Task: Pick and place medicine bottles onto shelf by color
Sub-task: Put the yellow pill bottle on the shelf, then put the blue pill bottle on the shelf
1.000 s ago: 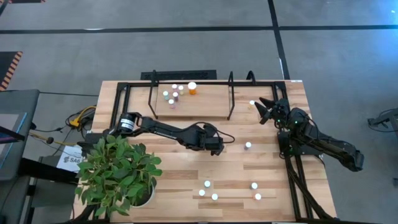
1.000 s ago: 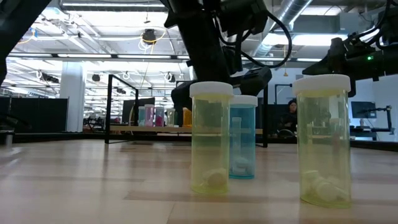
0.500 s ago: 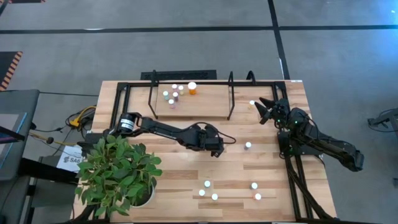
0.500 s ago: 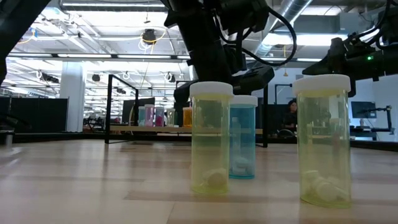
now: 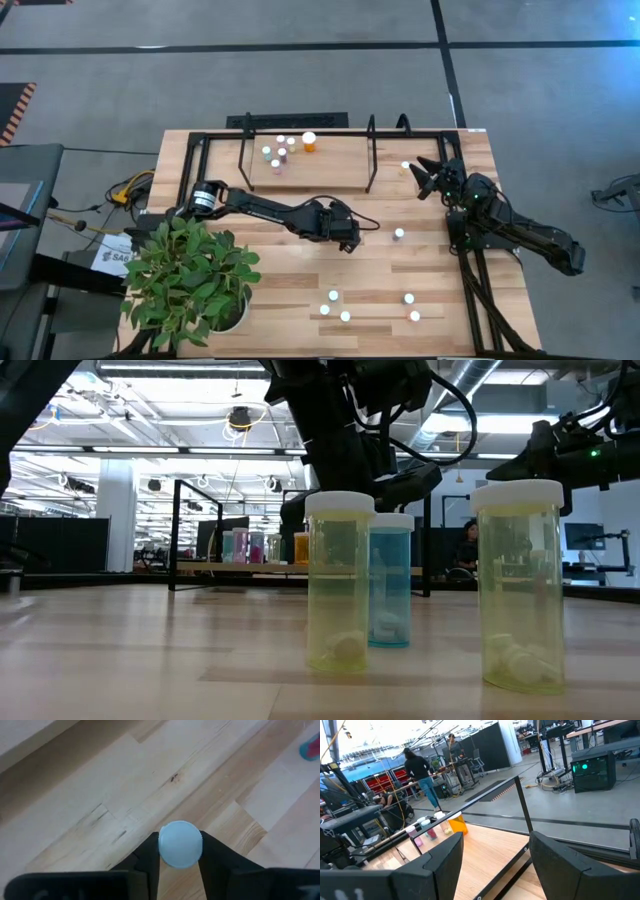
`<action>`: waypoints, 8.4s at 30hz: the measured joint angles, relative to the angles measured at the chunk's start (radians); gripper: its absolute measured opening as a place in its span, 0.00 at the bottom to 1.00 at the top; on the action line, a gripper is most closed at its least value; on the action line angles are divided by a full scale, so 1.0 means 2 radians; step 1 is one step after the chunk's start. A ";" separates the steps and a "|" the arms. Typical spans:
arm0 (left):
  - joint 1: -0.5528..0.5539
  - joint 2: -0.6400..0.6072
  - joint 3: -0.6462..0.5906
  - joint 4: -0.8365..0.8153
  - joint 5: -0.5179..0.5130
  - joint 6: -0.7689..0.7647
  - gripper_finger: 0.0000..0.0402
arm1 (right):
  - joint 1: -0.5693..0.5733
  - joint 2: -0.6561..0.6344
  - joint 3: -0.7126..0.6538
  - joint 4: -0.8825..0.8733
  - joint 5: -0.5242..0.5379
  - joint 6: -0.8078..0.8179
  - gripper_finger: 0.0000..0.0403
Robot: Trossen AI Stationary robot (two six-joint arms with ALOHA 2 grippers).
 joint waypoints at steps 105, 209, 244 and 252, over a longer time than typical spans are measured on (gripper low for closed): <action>0.248 -0.106 -0.066 -0.064 -0.049 -0.013 0.26 | 0.000 0.000 0.000 0.000 0.000 0.000 0.62; -0.112 -0.106 -0.040 0.044 0.181 0.018 0.52 | 0.000 0.000 0.000 0.000 0.000 0.000 0.62; -0.095 -0.080 -0.054 0.048 0.187 0.105 0.87 | 0.000 0.000 0.000 0.000 0.000 0.000 0.62; -0.109 -0.076 -0.043 0.078 0.197 0.107 0.87 | 0.000 0.000 0.000 -0.001 0.000 0.000 0.62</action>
